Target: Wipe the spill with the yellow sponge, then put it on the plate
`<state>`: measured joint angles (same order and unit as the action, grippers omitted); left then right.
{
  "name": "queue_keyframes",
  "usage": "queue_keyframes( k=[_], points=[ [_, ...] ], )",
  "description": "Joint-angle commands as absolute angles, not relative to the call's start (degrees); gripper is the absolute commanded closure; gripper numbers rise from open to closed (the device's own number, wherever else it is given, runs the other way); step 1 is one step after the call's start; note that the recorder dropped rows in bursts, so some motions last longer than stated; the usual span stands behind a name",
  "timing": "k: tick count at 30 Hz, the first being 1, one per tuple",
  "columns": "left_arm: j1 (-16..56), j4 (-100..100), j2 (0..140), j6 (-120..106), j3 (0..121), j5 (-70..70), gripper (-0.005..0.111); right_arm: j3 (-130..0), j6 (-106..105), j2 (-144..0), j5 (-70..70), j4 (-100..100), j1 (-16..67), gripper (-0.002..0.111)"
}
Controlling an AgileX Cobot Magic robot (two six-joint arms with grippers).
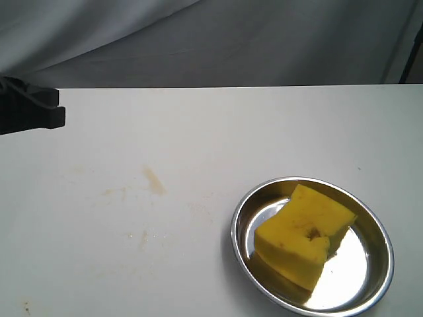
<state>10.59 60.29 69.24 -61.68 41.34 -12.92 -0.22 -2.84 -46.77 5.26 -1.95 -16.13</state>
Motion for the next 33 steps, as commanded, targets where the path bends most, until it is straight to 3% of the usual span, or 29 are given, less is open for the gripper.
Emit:
queue_keyframes(
  k=[1,24,33],
  points=[
    [10.47,64.41,64.57,-61.53,38.96,-13.54,0.107,0.00,-2.57,-46.91,6.16,-1.96,-16.57,0.108],
    [10.59,64.22,57.09,-65.13,37.47,-14.39,0.107,0.00,-2.57,-46.91,6.16,-1.96,-16.57,0.108],
    [9.17,62.38,32.10,-66.03,25.91,2.69,0.107,0.00,-2.57,-46.91,6.16,-1.96,-16.57,0.108]
  ],
)
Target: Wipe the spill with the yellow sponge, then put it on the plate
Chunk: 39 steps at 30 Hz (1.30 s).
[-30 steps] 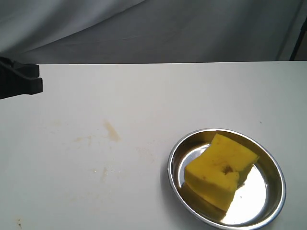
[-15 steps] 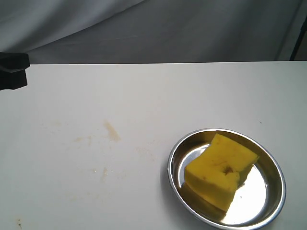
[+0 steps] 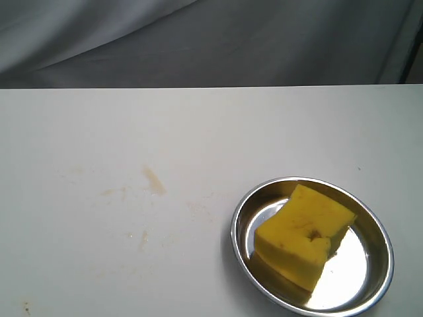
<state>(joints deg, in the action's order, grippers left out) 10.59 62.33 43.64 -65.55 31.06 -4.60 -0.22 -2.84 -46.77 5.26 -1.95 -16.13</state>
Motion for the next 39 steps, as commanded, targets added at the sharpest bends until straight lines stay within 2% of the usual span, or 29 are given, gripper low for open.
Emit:
queue_keyframes(
  k=[1,9,24,26,30,32,36,39],
  points=[
    [8.37,62.38,29.31,-66.03,24.74,3.51,0.107,0.00,-2.57,-46.91,6.16,-1.96,-16.57,0.108],
    [1.37,62.38,12.50,-64.68,17.94,4.12,0.107,0.00,-2.57,-46.91,6.16,-1.96,-16.57,0.108],
    [0.50,62.24,9.30,-64.07,17.56,1.56,0.107,0.00,-2.57,-46.91,6.16,-1.96,-16.57,0.108],
    [0.50,55.51,9.42,-57.09,17.56,-0.46,0.107,0.00,-2.57,-46.91,6.16,-1.96,-16.57,0.108],
    [0.50,20.24,9.42,-19.50,17.56,-2.01,0.107,0.00,-2.57,-46.91,6.16,-1.96,-16.57,0.108],
    [0.50,9.67,9.42,-7.76,17.56,-3.44,0.107,0.00,-2.57,-46.91,6.16,-1.96,-16.57,0.108],
    [0.50,4.82,9.42,-4.48,17.02,-8.74,0.107,0.00,-2.57,-46.91,6.16,-1.96,-16.57,0.108],
    [0.50,4.82,8.83,-4.48,12.55,-7.03,0.107,0.00,-2.57,-46.91,6.16,-1.96,-16.57,0.108]
  ],
)
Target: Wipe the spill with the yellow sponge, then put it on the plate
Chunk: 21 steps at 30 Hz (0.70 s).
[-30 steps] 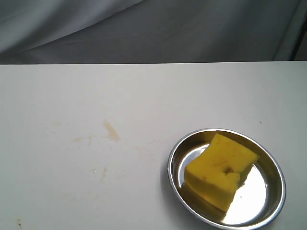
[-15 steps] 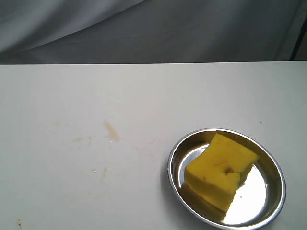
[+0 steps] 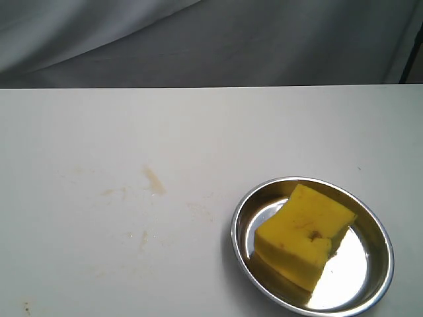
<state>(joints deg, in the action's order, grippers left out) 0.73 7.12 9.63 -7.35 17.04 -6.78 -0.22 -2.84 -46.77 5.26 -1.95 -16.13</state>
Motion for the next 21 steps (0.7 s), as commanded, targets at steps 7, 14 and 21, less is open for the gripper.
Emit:
queue_keyframes(
  k=[7,14,21],
  points=[
    [0.50,5.33,5.55,-2.55,4.19,-4.92,0.107,0.00,-2.57,-46.91,6.16,-1.96,-16.57,0.108],
    [0.50,2.54,3.26,2.39,0.00,-5.50,0.107,0.00,-2.57,-46.91,6.16,-1.96,-16.57,0.108],
    [0.50,-3.79,2.65,2.68,0.00,-15.42,0.107,0.00,-2.57,-46.91,6.16,-1.96,-16.57,0.108]
  ],
)
